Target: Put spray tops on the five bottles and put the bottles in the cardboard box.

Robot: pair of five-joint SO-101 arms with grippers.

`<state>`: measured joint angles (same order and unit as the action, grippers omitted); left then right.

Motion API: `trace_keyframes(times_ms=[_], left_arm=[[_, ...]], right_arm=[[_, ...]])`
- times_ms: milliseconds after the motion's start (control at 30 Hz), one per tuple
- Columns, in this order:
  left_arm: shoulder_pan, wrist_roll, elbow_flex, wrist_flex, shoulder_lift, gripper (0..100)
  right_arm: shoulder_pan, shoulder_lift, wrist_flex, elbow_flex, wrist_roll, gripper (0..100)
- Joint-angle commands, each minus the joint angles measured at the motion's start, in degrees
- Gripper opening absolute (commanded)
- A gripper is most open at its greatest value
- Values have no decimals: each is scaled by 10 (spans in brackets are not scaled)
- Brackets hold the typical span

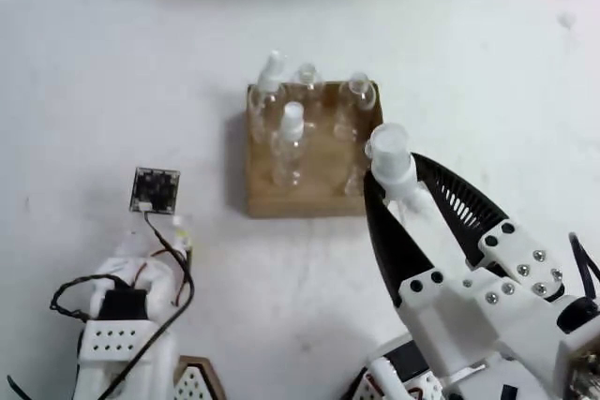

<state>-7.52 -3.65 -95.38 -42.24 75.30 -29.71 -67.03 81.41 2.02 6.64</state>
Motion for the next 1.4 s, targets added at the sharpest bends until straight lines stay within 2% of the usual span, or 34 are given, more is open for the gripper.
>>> trace_keyframes(times_ms=[0,567,633,700,867,967,1167,1367], left_arm=[[5,6,4,12,7,66],[8,6,4,13,7,68],[9,6,4,33,7,66],[4,5,3,70,7,66],[-39,6,71,71,7,66],[-65,7,154,23,7,68],[-63,8,350,-120,7,66],[23,8,513,-278,7,65]], right_arm=[[0,16,-19,1,-4,15],[4,12,-37,-8,-6,15],[4,11,-38,-8,-6,15],[4,11,-38,-6,-6,15],[4,11,-52,-4,-6,15],[4,12,-73,-4,-6,15],[33,17,-135,-26,-6,15],[61,16,-259,-143,-3,15]])
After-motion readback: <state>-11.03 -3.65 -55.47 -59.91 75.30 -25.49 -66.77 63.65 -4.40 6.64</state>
